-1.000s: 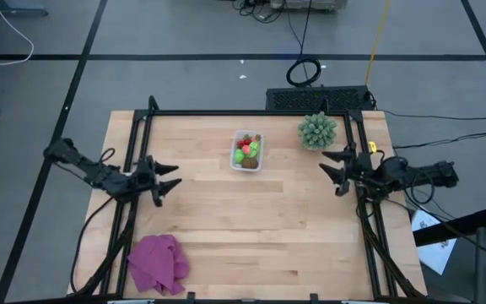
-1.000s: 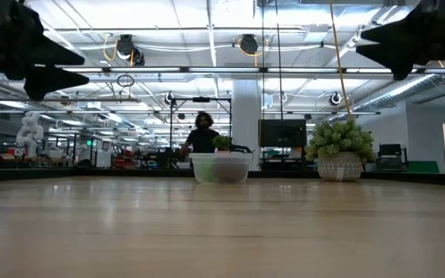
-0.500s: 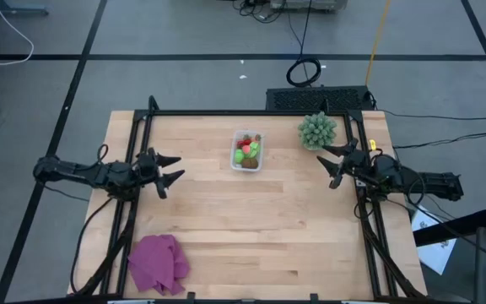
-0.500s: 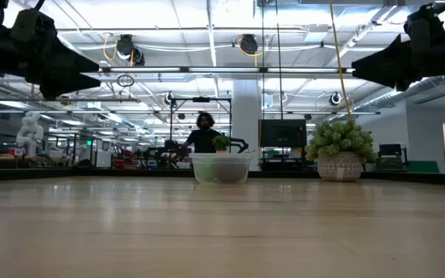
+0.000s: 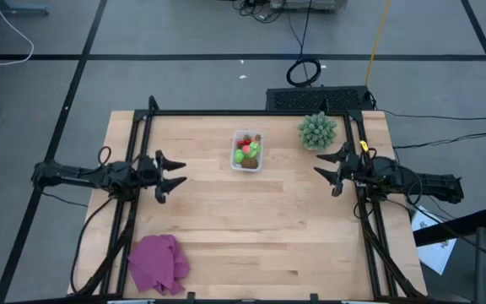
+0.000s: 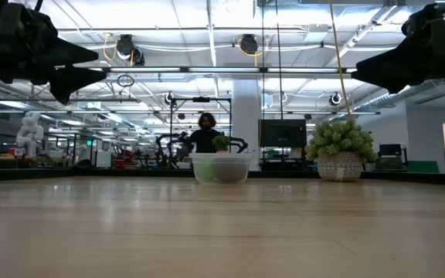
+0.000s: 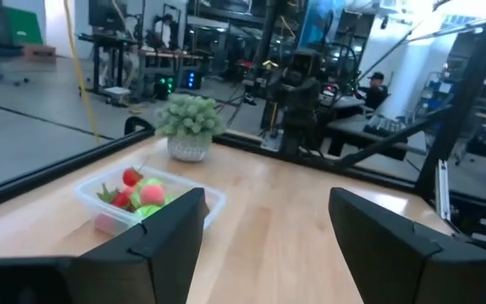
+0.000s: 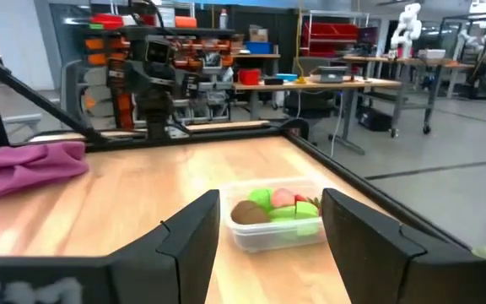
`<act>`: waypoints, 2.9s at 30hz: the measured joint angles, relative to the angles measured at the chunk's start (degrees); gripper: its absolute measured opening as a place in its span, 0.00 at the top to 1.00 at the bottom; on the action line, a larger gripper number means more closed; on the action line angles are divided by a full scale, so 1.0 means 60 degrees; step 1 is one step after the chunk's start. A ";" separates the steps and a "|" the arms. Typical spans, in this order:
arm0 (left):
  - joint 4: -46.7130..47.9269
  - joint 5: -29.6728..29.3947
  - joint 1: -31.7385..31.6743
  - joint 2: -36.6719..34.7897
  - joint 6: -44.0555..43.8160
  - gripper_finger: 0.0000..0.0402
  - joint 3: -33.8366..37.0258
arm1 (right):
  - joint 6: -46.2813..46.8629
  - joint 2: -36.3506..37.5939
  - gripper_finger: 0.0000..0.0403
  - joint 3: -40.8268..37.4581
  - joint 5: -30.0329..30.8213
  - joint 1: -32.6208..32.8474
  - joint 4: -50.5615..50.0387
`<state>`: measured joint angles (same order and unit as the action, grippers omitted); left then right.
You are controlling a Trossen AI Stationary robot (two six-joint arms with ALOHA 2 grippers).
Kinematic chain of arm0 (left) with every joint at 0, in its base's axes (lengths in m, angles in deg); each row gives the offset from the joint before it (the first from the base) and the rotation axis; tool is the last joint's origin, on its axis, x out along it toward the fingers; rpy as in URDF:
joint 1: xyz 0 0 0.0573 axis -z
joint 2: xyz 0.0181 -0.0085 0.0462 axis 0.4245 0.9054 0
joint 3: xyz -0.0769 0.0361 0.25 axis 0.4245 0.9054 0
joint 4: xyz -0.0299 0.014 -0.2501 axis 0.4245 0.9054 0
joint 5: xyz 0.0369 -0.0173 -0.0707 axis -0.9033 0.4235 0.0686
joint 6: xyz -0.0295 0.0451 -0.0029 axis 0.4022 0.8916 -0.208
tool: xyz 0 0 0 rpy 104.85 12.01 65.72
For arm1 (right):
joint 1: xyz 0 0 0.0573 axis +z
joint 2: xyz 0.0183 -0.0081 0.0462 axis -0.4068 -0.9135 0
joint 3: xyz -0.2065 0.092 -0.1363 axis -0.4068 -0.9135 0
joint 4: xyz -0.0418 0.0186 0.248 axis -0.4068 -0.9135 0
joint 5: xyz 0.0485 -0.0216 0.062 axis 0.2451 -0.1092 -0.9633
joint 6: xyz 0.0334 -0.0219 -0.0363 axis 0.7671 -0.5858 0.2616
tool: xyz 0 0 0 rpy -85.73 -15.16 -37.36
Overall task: Pick and placing Produce into tupperware
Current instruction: Return to Home Position
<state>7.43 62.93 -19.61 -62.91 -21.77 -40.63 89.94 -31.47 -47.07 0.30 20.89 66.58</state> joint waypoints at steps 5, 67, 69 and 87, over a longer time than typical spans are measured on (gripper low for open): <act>0.0110 -0.0116 0.0233 0.0004 0.0063 0.36 0.0000 | -0.0149 0.0010 0.50 -0.0147 -0.0004 0.0004 0.0015; -0.0033 -0.0257 0.0320 0.0007 -0.0961 0.36 -0.0004 | 0.1776 0.0018 0.50 -0.1239 -0.1715 0.0033 0.1719; -0.0033 -0.0257 0.0320 0.0007 -0.0965 0.36 -0.0004 | 0.1776 0.0018 0.50 -0.1242 -0.1715 0.0033 0.1719; -0.0033 -0.0257 0.0320 0.0007 -0.0965 0.36 -0.0007 | 0.1774 0.0016 0.50 -0.1246 -0.1715 0.0033 0.1719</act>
<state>7.23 61.39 -17.70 -62.86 -27.56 -40.67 100.58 -31.37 -54.55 -9.99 21.09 76.89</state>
